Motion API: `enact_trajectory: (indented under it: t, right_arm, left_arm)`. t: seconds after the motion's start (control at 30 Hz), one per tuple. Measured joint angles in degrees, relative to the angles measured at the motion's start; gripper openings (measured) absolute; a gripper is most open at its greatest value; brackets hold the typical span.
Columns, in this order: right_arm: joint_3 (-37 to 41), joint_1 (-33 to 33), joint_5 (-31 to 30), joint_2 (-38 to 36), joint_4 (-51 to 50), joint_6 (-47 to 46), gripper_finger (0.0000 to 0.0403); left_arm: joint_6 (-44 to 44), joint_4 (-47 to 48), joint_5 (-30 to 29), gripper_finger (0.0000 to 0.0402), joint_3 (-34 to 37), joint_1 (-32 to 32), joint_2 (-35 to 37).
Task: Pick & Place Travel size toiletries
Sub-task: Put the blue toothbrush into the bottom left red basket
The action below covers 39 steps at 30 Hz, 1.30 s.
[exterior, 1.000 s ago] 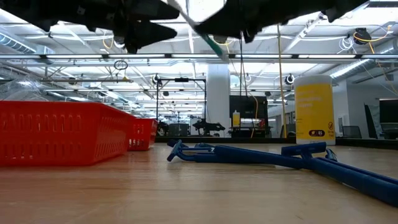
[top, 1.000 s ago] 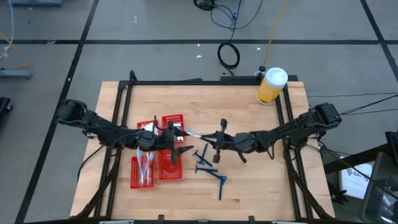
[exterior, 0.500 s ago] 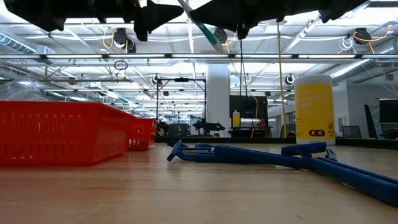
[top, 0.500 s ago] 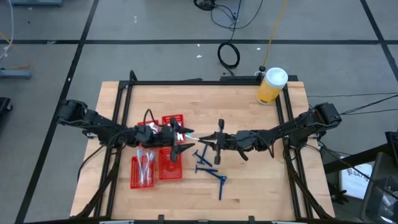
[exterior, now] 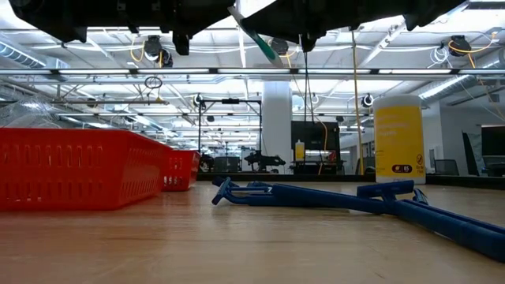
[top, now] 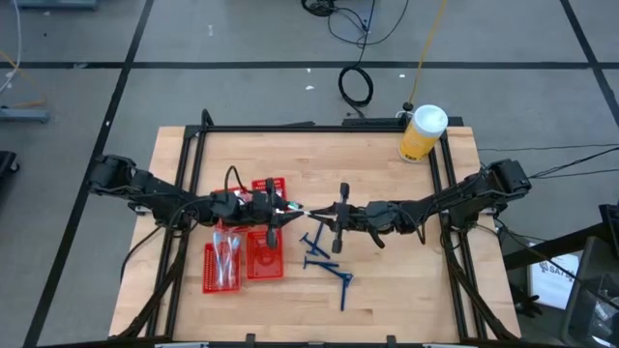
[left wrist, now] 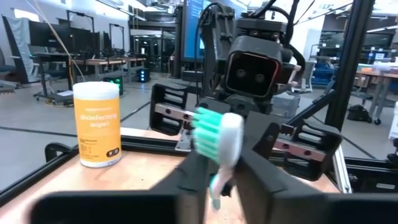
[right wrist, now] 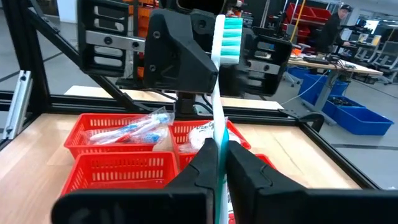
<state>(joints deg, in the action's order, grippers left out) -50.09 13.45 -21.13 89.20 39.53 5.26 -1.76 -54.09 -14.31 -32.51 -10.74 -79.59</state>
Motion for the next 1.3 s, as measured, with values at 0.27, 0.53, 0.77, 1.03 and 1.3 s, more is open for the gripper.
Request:
enact_trajectory:
  t: [0.27, 0.53, 0.77, 1.03, 1.3]
  right_arm:
    - [-0.1, 0.0, 0.4, -0.1, -5.0, 0.0, 0.0056]
    - [0.0, 0.1, 0.6, 0.0, -11.4, -6.6, 0.0196]
    - [0.0, 1.0, 0.4, 0.0, -18.1, -12.3, 0.0251]
    - [0.0, 0.9, 0.3, 0.0, -19.7, -13.6, 0.024]
    - [0.0, 0.9, 0.3, 0.0, -19.7, -13.6, 0.0223]
  left_arm:
    - [-2.5, 0.2, -0.9, 0.0011, 0.0, 0.1, 0.0]
    - [-5.1, 6.9, -2.9, 0.0005, 0.0, 0.2, 4.5]
    - [-17.7, 40.9, -10.1, 0.0005, 0.0, -2.1, 20.9]
    - [-51.9, 75.7, -7.4, 0.0004, 0.0, -11.0, 40.5]
    - [-76.7, 92.5, -7.2, 0.0004, 0.0, -25.3, 40.3]
